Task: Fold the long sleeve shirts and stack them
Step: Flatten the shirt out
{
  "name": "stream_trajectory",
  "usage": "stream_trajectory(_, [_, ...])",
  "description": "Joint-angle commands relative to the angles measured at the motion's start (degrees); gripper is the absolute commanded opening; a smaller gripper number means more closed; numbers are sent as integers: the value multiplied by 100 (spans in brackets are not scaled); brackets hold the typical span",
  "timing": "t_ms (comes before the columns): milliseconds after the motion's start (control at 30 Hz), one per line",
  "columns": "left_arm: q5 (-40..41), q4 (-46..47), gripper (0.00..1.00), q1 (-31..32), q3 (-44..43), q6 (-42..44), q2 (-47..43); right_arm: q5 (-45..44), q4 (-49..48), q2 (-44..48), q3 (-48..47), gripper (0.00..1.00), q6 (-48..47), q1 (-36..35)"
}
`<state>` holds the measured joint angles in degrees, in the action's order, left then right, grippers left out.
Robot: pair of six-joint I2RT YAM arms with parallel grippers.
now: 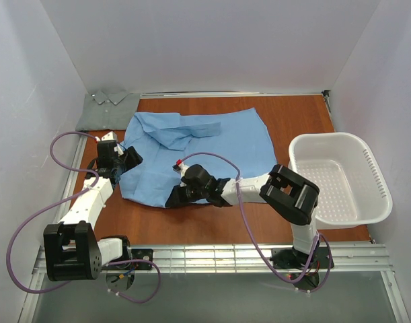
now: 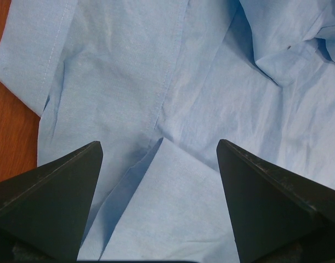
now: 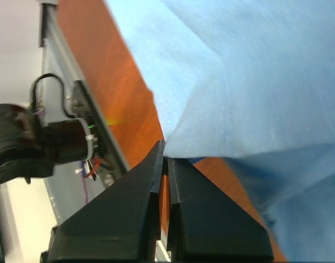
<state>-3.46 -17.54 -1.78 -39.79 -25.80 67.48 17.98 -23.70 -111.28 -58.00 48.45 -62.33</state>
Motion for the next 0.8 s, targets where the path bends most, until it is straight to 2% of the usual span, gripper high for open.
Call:
stream_trajectory(0, [74,5,80,-33,42,31,-192,452,-3,634,-545,1,-397,-16])
stream_trajectory(300, [232,-12,80,-33,77,31,-315,935,735,1117,-1012,1,-573,-227])
stream_trajectory(567, [294,-48,80,-33,94,23,-411,945,1209,1636,-1073,1,-748,-351])
stream_trajectory(767, [566,-57,80,-33,103,-4,-499,1295,2062,1795,-1960,1,-1179,-482])
